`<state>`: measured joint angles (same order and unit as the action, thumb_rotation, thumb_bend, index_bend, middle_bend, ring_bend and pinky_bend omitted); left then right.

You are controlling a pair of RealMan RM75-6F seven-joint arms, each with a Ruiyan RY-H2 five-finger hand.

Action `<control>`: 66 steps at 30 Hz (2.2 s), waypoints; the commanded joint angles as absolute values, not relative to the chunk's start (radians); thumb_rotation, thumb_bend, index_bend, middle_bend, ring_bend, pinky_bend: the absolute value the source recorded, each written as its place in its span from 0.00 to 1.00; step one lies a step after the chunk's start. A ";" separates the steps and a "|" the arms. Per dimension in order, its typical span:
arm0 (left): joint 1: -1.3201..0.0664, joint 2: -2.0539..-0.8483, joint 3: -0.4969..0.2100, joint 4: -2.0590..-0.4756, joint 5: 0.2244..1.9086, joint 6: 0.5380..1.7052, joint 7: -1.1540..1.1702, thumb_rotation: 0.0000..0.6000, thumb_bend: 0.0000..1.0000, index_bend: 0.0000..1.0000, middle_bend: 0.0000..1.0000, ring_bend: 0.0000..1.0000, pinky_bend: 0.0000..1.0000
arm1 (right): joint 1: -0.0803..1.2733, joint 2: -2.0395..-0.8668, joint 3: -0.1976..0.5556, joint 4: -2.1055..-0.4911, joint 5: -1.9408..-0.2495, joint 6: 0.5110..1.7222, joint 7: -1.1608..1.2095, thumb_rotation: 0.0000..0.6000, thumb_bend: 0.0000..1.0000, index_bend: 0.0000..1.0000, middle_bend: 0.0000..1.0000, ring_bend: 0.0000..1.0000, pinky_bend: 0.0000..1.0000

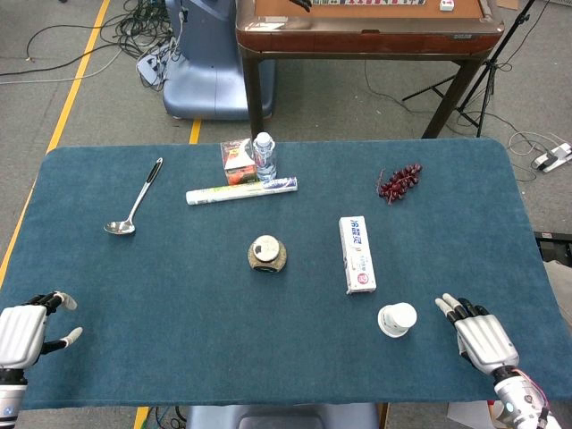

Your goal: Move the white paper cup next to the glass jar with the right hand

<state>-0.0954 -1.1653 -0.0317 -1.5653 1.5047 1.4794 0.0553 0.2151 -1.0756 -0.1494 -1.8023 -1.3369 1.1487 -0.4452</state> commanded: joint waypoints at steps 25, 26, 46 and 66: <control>-0.094 -1.163 -0.034 -1.563 1.500 1.480 0.049 1.00 0.09 0.50 0.48 0.49 0.66 | 0.259 -1.150 -0.153 -1.823 -1.344 1.022 -0.436 1.00 1.00 0.08 0.09 0.08 0.24; -0.095 -1.163 -0.034 -1.563 1.500 1.480 0.048 1.00 0.09 0.50 0.48 0.49 0.66 | 0.261 -1.153 -0.152 -1.823 -1.345 1.020 -0.434 1.00 1.00 0.08 0.09 0.08 0.24; -0.094 -1.164 -0.037 -1.558 1.489 1.476 0.047 1.00 0.09 0.50 0.48 0.49 0.66 | 0.320 -1.201 -0.135 -1.863 -1.368 0.959 -0.425 1.00 1.00 0.08 0.09 0.08 0.24; -0.094 -1.159 -0.042 -1.556 1.477 1.473 0.039 1.00 0.09 0.50 0.48 0.49 0.66 | 0.393 -1.246 -0.112 -1.922 -1.335 0.910 -0.486 1.00 1.00 0.08 0.09 0.08 0.24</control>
<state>-0.0938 -1.1595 -0.0422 -1.5560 1.4772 1.4722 0.0393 0.3926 -1.2446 -0.1126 -1.9207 -1.3360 0.9114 -0.4850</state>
